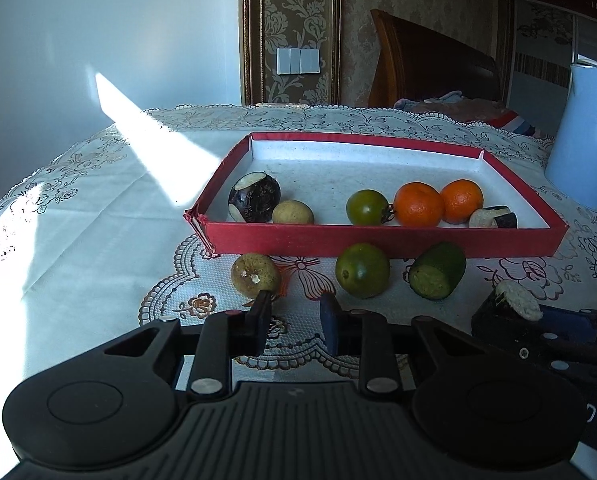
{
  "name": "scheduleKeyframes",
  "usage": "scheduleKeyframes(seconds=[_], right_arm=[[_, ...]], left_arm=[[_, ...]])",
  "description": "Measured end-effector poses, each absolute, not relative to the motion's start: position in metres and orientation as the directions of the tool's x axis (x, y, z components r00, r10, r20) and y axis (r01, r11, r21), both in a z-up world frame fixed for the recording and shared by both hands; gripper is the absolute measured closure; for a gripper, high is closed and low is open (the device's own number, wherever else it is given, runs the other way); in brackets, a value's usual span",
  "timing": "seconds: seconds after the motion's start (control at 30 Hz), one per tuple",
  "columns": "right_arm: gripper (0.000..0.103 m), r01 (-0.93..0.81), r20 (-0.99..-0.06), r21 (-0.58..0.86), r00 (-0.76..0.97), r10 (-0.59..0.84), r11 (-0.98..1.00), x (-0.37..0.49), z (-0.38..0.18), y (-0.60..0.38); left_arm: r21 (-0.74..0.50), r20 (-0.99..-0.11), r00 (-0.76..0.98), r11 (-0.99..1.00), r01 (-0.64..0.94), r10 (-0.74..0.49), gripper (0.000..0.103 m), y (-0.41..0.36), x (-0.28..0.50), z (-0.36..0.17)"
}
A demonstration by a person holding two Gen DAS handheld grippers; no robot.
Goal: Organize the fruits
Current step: 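Grasp a brown round fruit with the left tool while the right tool closes on the dark cylinder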
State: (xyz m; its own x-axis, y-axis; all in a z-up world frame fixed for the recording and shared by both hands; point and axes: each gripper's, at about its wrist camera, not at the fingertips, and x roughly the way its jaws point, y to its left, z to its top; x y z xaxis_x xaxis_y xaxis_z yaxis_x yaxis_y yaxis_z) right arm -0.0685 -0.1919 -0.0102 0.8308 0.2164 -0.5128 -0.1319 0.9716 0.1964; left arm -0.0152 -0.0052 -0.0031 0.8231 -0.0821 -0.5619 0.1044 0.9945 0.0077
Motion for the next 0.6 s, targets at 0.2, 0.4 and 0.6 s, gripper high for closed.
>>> scheduleKeyframes(seconds=[0.2,0.4,0.6], right_arm=[[0.071,-0.129,-0.509,0.187,0.835,0.209,0.974,-0.0699,-0.0097,-0.1905],[0.071,-0.128,-0.507,0.182,0.837,0.205,0.975,-0.0702,-0.0092,-0.1891],[0.071,-0.130,-0.501,0.183,0.841,0.206,0.975,-0.0697,-0.0082,-0.1886]], left_arm=[[0.016,-0.562,0.824,0.995,0.094,-0.069,0.077,-0.0072,-0.0151,-0.0041],[0.001,-0.561,0.825,0.996,0.086,-0.071,0.077,-0.0045,-0.0156,-0.0040],[0.008,-0.553,0.830,0.997,0.083,-0.065,0.077,-0.0056,-0.0172,-0.0026]])
